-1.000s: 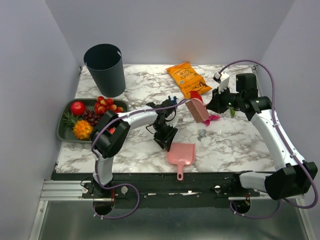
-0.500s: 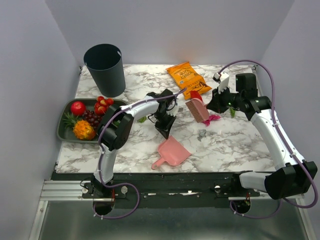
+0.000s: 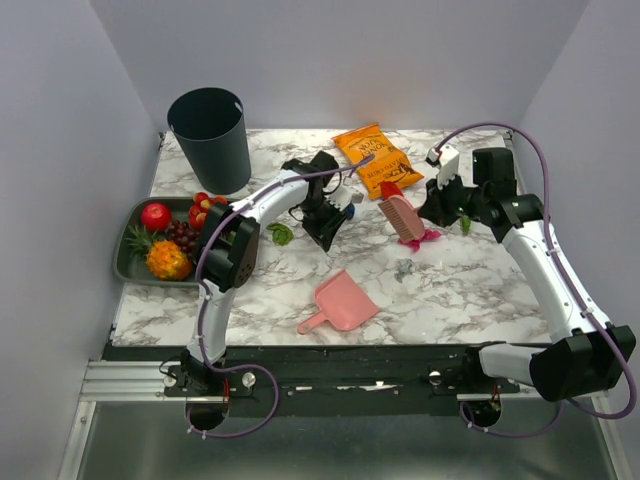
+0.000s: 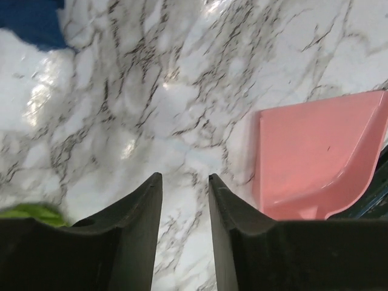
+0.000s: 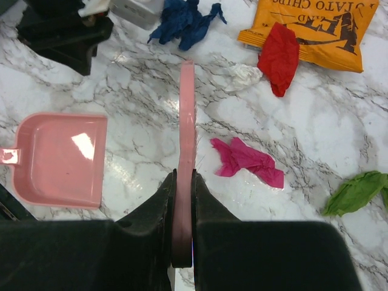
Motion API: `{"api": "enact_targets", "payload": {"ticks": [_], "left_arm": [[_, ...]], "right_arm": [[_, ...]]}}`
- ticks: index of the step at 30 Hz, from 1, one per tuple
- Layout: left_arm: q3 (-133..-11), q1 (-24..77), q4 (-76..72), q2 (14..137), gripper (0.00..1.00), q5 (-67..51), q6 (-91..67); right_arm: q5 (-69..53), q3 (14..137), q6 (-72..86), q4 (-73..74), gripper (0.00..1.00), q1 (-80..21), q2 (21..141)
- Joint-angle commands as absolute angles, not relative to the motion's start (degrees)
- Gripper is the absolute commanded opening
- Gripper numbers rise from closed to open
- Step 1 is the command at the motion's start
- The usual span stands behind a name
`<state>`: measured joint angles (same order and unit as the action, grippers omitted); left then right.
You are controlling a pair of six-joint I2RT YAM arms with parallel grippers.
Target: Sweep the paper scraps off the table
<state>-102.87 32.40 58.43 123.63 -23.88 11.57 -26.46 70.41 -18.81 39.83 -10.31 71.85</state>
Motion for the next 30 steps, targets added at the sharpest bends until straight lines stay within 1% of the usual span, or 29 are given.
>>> {"api": "enact_targets", "payload": {"ticks": [1, 4, 8, 13, 18, 23, 28, 30], "left_arm": [[-103.5, 30.8, 62.7, 119.7, 0.46, -24.6, 21.4], [-99.2, 30.8, 61.0, 118.0, 0.48, -25.8, 18.9], [-94.0, 31.0, 55.7, 116.5, 0.5, -30.3, 13.0], [-89.8, 33.0, 52.9, 115.1, 0.5, -28.6, 11.4], [-86.3, 35.3, 51.2, 114.4, 0.5, -28.9, 10.5], [-84.9, 35.8, 50.9, 114.4, 0.5, -30.0, 10.7], [-84.6, 37.5, 50.1, 115.0, 0.48, -27.9, 10.2], [-84.7, 38.2, 50.4, 115.2, 0.44, -25.2, 10.2]], "right_arm": [[-24.4, 69.1, -20.9, 38.1, 0.01, -9.8, 70.4], [-25.3, 69.1, -20.4, 37.6, 0.01, -9.8, 71.3], [-25.8, 71.0, -20.2, 37.6, 0.01, -9.8, 73.6], [-27.2, 75.7, -20.1, 39.4, 0.01, -9.8, 77.7], [-30.1, 76.7, -18.1, 39.2, 0.01, -9.8, 79.7], [-29.0, 76.0, -16.9, 38.7, 0.01, -9.8, 79.8], [-29.3, 75.1, -16.6, 38.5, 0.01, -9.8, 79.3], [-29.0, 74.6, -16.6, 38.5, 0.01, -9.8, 78.8]]}}
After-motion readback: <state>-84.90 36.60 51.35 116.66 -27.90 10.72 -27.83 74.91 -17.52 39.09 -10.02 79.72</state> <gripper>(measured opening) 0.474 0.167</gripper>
